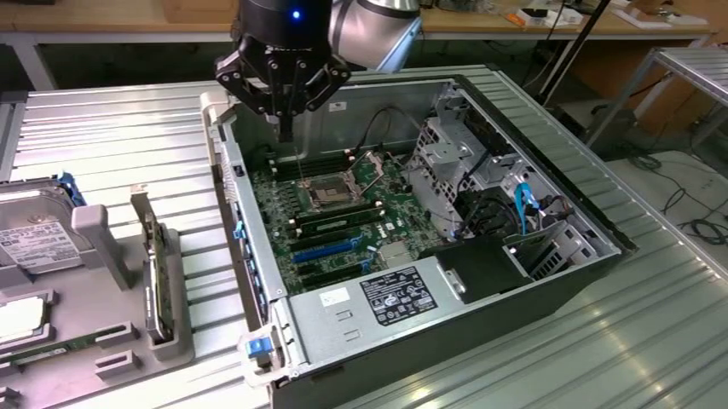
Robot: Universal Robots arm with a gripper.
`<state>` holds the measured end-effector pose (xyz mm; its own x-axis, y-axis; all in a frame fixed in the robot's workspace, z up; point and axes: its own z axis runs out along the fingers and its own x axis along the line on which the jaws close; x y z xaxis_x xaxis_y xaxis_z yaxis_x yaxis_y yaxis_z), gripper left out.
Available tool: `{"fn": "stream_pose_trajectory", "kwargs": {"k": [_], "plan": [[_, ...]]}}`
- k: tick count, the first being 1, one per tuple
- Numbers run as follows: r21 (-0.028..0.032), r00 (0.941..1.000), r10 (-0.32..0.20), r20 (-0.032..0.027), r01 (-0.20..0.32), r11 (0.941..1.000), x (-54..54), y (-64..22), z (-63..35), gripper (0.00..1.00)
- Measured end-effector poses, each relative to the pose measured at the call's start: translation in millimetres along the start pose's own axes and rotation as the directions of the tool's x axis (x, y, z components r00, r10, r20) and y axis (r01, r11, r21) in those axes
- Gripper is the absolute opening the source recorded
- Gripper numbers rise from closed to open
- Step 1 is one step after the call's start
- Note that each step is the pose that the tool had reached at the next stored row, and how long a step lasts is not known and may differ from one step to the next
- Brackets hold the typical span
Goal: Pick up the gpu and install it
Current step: 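Reach for the gpu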
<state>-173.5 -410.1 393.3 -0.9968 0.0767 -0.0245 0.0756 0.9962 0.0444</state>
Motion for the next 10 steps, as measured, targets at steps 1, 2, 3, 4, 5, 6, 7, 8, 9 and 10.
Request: {"fn": "stream_pose_trajectory", "kwargs": {"k": [1, 2, 3, 4, 5, 6, 7, 8, 9, 10], "plan": [[0.0001, 1.0, 0.0, 0.0, 0.0, 1.0, 1.0, -0.2, -0.1, 0.11], [0.0, 1.0, 0.0, 0.0, 0.0, 1.0, 1.6, -0.2, -0.1, 0.11], [0.0, 1.0, 0.0, 0.0, 0.0, 1.0, 3.1, -0.5, -0.1, 0.11], [0.0001, 1.0, 0.0, 0.0, 0.0, 1.0, 4.6, -0.8, -0.2, 0.11], [0.0, 1.0, 0.0, 0.0, 0.0, 1.0, 5.9, -1.0, -0.2, 0.11], [0.0, 1.0, 0.0, 0.0, 0.0, 1.0, 6.3, -1.1, -0.2, 0.11], [0.0, 1.0, 0.0, 0.0, 0.0, 1.0, 6.9, -1.3, -0.2, 0.11], [-0.0001, 1.0, 0.0, 0.0, 0.0, 1.0, 7.5, -1.5, -0.2, 0.11], [-0.0001, 1.0, 0.0, 0.0, 0.0, 1.0, 8.3, -1.8, -0.3, 0.11], [0.0, 1.0, 0.0, 0.0, 0.0, 1.0, 9.0, -2.0, -0.3, 0.11]]}}
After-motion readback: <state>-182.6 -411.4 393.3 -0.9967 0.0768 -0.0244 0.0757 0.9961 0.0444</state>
